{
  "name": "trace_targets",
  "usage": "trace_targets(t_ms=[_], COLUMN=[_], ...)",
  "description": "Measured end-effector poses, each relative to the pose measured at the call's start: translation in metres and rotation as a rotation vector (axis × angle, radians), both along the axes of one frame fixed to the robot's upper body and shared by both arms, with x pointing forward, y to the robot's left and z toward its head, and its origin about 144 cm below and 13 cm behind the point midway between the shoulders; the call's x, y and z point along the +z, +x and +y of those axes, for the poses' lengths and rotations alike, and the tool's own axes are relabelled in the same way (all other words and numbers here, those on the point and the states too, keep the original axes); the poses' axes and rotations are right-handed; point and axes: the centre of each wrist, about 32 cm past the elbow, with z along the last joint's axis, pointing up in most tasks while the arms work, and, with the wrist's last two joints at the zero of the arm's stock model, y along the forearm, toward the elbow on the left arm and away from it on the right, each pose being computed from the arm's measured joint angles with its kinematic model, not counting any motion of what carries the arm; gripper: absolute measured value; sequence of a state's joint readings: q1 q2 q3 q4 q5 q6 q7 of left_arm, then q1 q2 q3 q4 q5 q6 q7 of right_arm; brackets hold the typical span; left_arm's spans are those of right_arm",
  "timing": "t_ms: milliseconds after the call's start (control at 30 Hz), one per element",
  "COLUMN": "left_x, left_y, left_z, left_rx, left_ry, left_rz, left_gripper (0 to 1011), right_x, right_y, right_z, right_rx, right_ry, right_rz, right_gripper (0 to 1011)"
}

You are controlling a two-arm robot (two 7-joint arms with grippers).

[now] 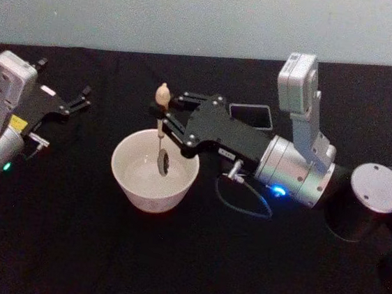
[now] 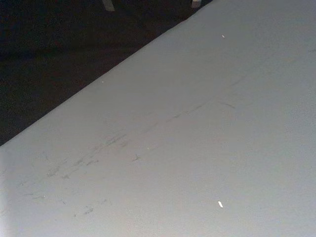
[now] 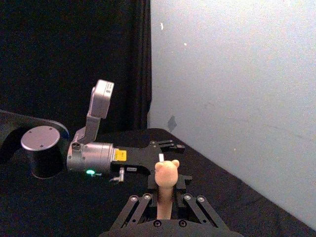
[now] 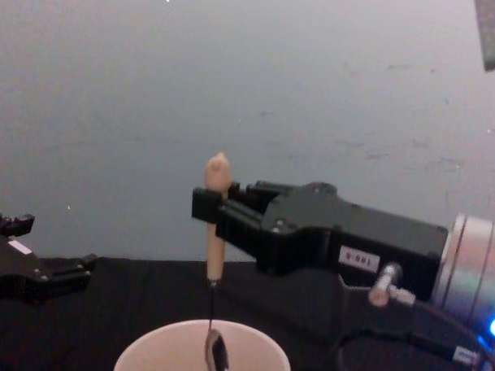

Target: Pick up the stirring spoon with one hand, stir inside the cup, then place it back in its original position.

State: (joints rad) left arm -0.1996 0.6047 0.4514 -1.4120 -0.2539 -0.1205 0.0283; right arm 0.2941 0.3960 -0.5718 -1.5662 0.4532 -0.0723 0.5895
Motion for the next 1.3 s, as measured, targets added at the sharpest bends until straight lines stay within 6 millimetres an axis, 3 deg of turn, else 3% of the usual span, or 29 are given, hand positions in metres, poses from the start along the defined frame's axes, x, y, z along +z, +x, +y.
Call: trace_targets(t_ms=[633, 1300], left_x=[0.000, 0.000], left_y=[0.000, 0.000], left_z=[0.000, 0.000], left_rx=[0.000, 0.000], left_ry=[0.000, 0.000], left_rz=[0.000, 0.000], left_gripper=[1001, 1001], right_x=[-0.030, -0.037], right_y=[0.002, 0.009], right_z=[0.011, 0.014], right_rx=[0.016, -0.032], right_ry=[-0.016, -0.029], right_rz=[0.037, 0.037], right_gripper=[210, 210])
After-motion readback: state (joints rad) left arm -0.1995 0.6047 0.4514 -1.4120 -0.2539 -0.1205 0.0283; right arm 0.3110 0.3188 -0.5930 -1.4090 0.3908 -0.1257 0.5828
